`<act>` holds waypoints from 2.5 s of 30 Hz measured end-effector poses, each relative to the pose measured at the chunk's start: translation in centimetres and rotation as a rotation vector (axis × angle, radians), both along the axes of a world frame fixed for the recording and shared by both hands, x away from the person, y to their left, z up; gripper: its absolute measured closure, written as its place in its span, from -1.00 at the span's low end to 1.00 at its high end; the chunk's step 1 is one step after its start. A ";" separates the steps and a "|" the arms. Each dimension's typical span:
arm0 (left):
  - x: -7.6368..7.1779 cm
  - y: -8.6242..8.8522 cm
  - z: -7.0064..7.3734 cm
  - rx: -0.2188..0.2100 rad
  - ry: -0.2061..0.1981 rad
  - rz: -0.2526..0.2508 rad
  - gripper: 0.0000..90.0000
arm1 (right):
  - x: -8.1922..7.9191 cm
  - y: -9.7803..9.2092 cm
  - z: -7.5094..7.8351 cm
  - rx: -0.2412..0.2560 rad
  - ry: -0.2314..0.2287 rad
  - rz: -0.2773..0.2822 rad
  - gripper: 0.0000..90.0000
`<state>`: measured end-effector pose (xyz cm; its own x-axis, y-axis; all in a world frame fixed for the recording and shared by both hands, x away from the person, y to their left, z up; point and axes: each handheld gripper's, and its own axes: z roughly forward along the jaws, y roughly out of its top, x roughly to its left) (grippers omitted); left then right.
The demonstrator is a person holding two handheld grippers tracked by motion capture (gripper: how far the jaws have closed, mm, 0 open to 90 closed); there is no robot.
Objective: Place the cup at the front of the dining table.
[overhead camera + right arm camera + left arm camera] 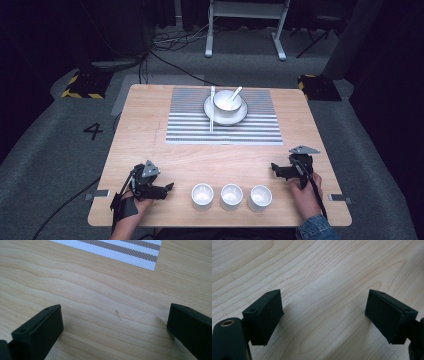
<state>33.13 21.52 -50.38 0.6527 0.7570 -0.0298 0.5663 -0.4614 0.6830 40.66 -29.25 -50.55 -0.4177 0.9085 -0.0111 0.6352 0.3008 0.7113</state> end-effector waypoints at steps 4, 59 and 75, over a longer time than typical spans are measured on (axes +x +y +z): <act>0.0 0.1 0.0 -0.001 0.000 -0.022 -0.68 | 0.0 0.0 0.0 0.000 0.000 0.000 -0.99; -2.9 0.9 5.7 -0.419 -0.270 -0.187 -0.64 | 0.0 0.0 0.0 0.000 -0.001 0.000 -0.99; -4.3 -3.6 7.2 -0.360 -0.237 -0.324 -0.64 | 0.0 0.0 0.0 0.001 0.001 -0.001 -0.99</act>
